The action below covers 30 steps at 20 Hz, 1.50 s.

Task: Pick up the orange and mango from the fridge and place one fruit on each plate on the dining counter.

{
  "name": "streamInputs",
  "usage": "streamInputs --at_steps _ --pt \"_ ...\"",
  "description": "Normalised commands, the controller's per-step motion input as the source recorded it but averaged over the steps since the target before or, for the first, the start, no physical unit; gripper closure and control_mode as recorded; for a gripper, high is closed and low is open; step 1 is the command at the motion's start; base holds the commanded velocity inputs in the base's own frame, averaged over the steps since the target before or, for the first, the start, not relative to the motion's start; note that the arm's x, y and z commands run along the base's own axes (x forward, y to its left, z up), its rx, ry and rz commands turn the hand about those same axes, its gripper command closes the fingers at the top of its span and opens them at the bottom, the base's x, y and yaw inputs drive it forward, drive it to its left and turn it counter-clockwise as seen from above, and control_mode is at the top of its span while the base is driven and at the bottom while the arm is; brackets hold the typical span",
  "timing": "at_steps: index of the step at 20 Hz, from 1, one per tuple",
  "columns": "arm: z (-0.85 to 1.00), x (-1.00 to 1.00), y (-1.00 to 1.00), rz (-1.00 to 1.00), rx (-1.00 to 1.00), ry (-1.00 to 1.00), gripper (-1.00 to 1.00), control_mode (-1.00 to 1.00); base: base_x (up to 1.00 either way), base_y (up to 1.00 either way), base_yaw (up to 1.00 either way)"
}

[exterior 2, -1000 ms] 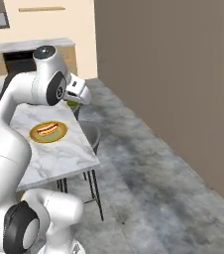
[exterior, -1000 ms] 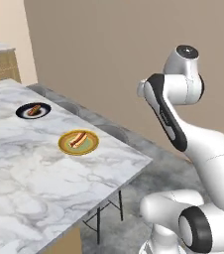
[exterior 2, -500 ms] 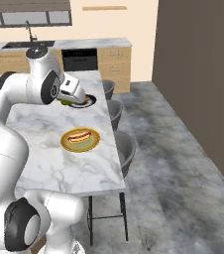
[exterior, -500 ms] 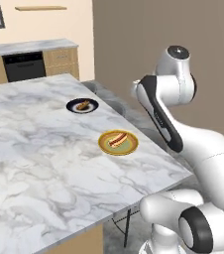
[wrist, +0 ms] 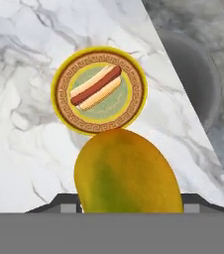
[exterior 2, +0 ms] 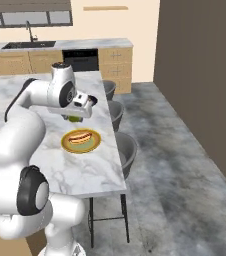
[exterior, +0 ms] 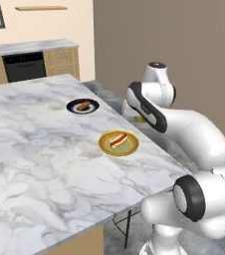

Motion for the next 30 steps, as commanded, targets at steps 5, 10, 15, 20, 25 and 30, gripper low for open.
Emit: streamInputs --at_steps 5,10,15,20,25,30 --pt "-0.99 0.61 0.02 0.15 -0.05 0.11 1.00 -1.00 0.00 0.00 0.00" --pt "-0.98 0.49 0.01 0.15 -0.03 0.02 1.00 -1.00 0.00 0.00 0.00" --pt "-0.66 0.32 0.05 0.16 -0.01 0.00 1.00 -1.00 0.00 0.00 0.00" --pt "-0.22 0.39 0.02 0.13 0.00 0.05 1.00 -1.00 0.00 0.00 0.00" --pt "-0.27 0.11 0.00 -0.02 0.00 0.02 1.00 -1.00 0.00 0.00 0.00" --pt "-0.29 0.14 0.11 -0.01 -0.01 0.01 1.00 -1.00 0.00 0.00 0.00"
